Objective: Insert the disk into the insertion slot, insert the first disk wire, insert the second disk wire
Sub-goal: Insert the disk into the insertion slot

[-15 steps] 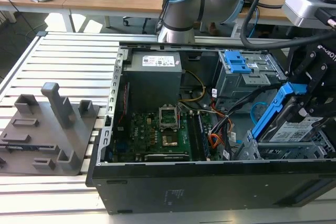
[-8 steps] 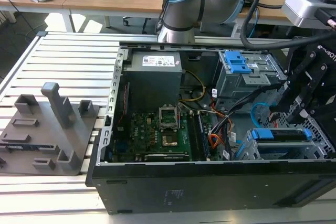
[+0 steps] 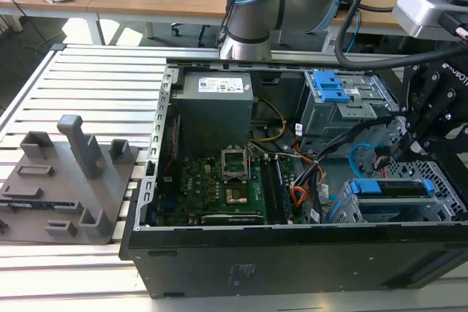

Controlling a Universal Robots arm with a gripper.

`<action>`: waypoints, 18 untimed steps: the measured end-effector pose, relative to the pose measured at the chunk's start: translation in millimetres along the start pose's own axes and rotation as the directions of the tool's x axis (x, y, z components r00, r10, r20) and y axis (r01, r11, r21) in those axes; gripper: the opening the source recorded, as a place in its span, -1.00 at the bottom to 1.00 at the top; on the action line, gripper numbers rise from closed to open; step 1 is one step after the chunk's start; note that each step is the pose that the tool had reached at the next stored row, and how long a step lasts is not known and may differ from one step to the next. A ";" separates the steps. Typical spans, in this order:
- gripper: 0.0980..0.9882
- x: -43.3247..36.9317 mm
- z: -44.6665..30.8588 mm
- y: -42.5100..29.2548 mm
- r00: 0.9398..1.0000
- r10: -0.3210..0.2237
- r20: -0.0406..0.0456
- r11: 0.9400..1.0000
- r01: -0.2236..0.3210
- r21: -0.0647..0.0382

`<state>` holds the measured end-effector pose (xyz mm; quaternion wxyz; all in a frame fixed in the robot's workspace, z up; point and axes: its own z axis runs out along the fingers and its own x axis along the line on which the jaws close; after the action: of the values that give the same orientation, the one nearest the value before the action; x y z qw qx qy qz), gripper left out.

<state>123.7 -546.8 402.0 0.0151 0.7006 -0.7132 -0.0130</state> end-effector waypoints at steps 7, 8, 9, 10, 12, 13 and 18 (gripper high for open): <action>-0.98 -0.1 2.0 -3.9 1.000 0.000 0.000 1.000 0.000 -0.001; -0.98 -0.1 4.1 -4.0 1.000 0.000 0.000 1.000 0.000 -0.001; -0.98 -0.1 5.5 -4.1 1.000 0.000 0.000 1.000 0.000 -0.001; -0.98 -0.1 6.7 -4.1 1.000 0.000 0.000 1.000 0.000 -0.001; -0.98 -0.2 9.0 -4.2 1.000 0.000 0.000 1.000 0.000 -0.001; -0.98 -0.2 9.8 -4.2 1.000 0.000 0.000 1.000 0.000 -0.001; -0.98 -0.2 14.3 -4.4 1.000 0.000 0.000 1.000 0.000 -0.001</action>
<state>127.6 -546.7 387.5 0.0156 0.7006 -0.7132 -0.0135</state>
